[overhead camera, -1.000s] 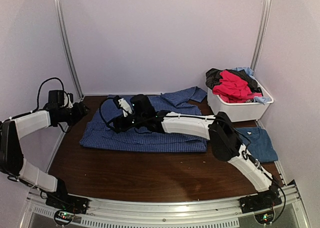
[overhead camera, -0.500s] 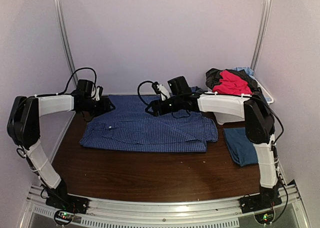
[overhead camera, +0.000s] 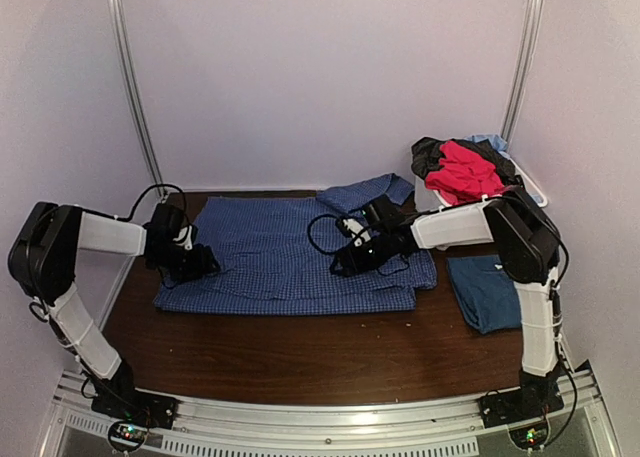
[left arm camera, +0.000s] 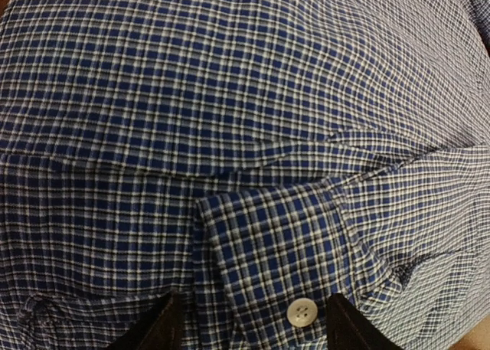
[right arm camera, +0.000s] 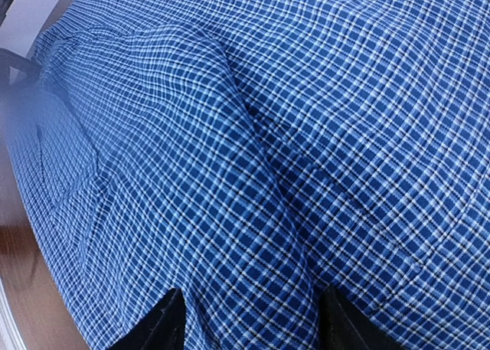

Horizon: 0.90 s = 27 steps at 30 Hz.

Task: Fold and stack the mixed laundry pile
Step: Move the 1/3-folded shirt to the center of the board.

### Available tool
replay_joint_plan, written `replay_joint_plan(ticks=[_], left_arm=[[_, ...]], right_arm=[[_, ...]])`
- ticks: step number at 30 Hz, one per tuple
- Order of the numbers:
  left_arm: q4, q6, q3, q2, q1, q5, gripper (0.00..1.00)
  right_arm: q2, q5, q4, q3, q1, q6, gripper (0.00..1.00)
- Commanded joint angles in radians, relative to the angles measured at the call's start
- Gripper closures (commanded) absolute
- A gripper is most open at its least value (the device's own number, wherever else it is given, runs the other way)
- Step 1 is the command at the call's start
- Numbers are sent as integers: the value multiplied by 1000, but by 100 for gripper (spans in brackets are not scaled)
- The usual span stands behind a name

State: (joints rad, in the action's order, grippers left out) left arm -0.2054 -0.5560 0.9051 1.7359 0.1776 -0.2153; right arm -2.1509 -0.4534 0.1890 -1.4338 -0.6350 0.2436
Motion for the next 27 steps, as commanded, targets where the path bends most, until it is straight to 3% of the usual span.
replay_joint_plan(ticks=[1,6,8,11,14,19,27], left_arm=[[-17,-125,-260,-128,3,-1,35],[-96,-259,-464,-433,40,51,35],[-140,-286,-473,-575,94,74,35],[-177,-254,-397,-648,136,133,33],[-175,-161,-264,-560,137,191,29],[-108,-69,-40,-269,137,158,28],[-30,-76,1,-10,125,139,31]], right_arm=[[26,-57,41,194,-66,73,40],[156,-172,-107,459,-188,210,41],[219,-205,-127,515,-220,233,39],[315,-157,-72,505,-187,208,38],[341,-127,-37,440,-134,170,37],[241,-60,63,298,-81,101,38],[194,-36,97,267,-28,49,38]])
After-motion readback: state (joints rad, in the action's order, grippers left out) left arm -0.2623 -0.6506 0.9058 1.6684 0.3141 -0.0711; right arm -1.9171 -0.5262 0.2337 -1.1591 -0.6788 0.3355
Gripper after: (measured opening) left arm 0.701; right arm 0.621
